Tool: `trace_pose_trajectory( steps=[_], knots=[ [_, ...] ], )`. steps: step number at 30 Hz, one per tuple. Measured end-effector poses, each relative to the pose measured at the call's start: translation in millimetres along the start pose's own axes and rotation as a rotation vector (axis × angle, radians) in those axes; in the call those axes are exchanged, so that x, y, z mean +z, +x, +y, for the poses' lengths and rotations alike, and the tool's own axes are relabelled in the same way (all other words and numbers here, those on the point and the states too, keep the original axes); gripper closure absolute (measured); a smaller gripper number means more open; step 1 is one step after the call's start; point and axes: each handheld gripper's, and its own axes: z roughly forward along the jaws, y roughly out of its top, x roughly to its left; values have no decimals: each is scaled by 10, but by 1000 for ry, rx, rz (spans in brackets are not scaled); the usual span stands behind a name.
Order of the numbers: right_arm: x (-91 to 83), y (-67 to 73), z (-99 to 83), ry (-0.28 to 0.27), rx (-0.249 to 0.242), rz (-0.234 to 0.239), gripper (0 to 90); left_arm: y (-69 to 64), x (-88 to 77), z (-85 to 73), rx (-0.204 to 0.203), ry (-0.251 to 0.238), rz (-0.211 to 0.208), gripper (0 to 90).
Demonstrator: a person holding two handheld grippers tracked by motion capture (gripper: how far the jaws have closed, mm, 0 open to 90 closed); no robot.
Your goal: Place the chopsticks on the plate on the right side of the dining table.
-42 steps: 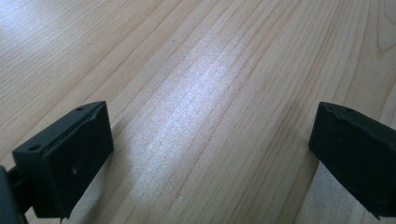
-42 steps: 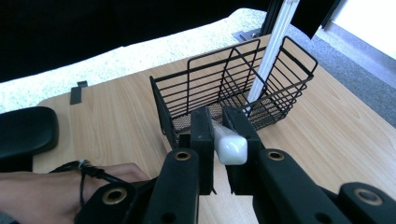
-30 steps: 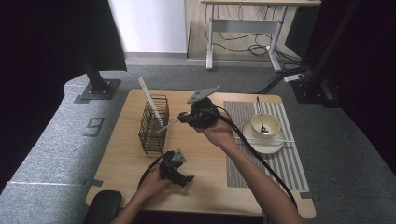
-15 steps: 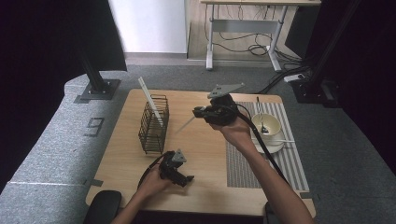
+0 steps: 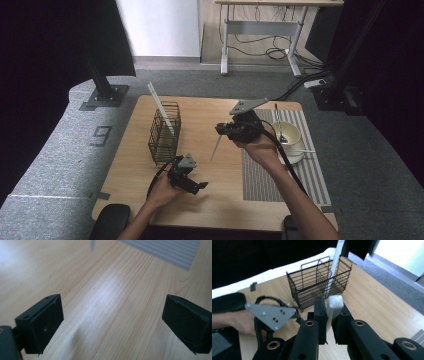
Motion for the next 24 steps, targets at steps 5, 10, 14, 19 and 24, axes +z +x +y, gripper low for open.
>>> trace_pose_trajectory(
  steps=[5,10,14,19,24],
  knots=[
    [88,95,-71,33,-16,37,816,-38,-75,81,26,-72,2,149],
    [175,197,-113,57,-33,65,816,-83,-91,135,52,-108,-1,245],
    [232,272,-129,76,-40,86,816,-115,-90,155,65,-131,-13,365],
    [298,343,-160,93,-46,109,816,-138,-93,155,87,-147,-23,533],
    [336,357,-177,98,-42,118,816,-155,-92,152,111,-149,-31,676]
  ],
)
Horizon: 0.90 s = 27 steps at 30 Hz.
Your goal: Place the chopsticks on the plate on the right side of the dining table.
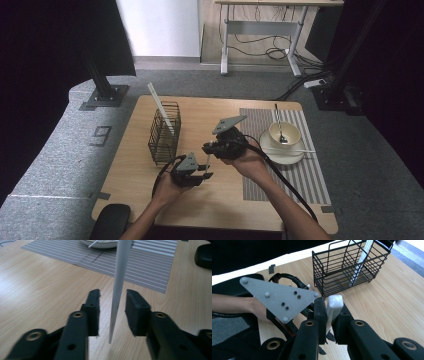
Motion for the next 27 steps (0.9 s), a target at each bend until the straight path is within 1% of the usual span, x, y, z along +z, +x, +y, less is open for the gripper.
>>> trace_pose_trajectory(
  steps=[2,5,7,10,11,12,14,17,18,22,25,27],
  knots=[
    [9,-1,-4,0,3,3,817,-4,6,-5,5,3,-9,739],
    [20,0,-12,1,5,6,816,-18,13,-9,15,3,-11,838],
    [23,0,-18,0,5,8,816,-19,18,-9,3,-3,-15,850],
    [12,0,-27,-6,1,-1,805,-16,10,-7,-3,-4,-15,854],
    [7,6,-32,-7,-9,-23,780,-13,8,-6,-7,-4,-18,854],
    [1,17,-39,-4,-33,-65,727,-12,9,-5,-8,-1,-20,855],
    [-1,30,-53,-4,-48,-120,613,-17,12,-5,-4,8,-23,855],
    [-2,16,-99,-6,-40,-183,448,-30,21,-5,-1,20,-25,855],
    [4,4,-120,-3,-34,-198,409,-32,25,-3,-3,27,-27,855],
    [6,-53,-222,-5,-14,-264,299,-32,34,-5,-7,49,-35,855],
    [-21,-114,-307,-12,-1,-307,243,-26,26,-4,-7,51,-46,855],
    [-45,-157,-360,-14,16,-323,216,-25,16,-1,-1,48,-47,855]
  ],
)
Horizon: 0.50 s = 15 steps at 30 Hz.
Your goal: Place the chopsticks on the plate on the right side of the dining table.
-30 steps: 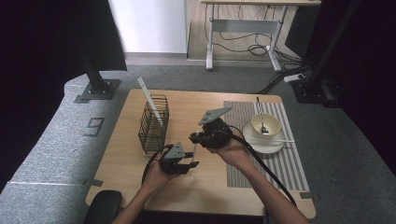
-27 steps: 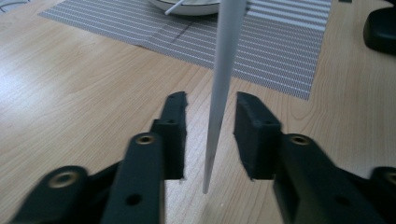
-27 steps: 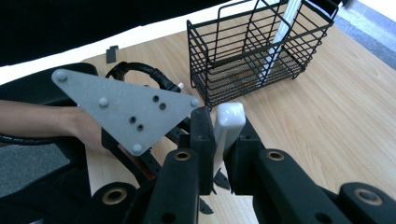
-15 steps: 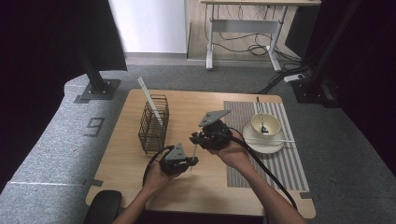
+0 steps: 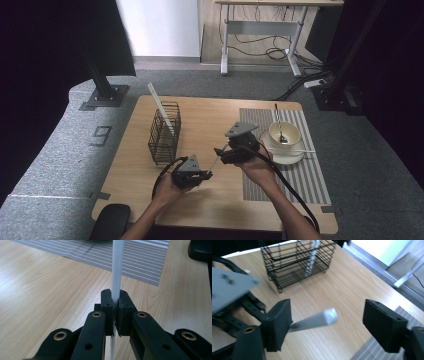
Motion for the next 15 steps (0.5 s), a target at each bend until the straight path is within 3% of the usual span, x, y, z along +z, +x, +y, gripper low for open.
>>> trace_pose_trajectory(
  steps=[10,15],
  knots=[
    [3,-244,-340,48,52,-102,157,-6,-18,15,21,15,-26,854],
    [70,-314,-515,70,80,-127,155,5,-13,9,30,31,-36,852]
  ],
)
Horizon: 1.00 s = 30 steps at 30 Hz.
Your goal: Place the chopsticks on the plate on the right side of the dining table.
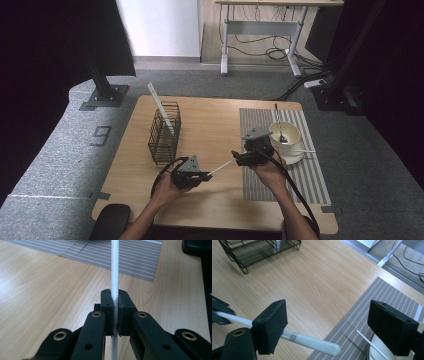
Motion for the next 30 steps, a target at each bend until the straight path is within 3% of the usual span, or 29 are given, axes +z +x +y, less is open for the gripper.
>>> trace_pose_trajectory(
  steps=[4,15,18,30],
  knots=[
    [61,-43,-121,8,19,-23,156,1,26,-14,5,17,-7,852],
    [223,-90,-467,9,77,-6,176,-15,71,-18,26,64,-24,851],
    [256,-94,-539,6,93,16,173,-24,85,-19,37,94,-34,852],
    [82,-8,-715,32,46,158,152,-73,108,4,94,217,-105,852]
  ],
)
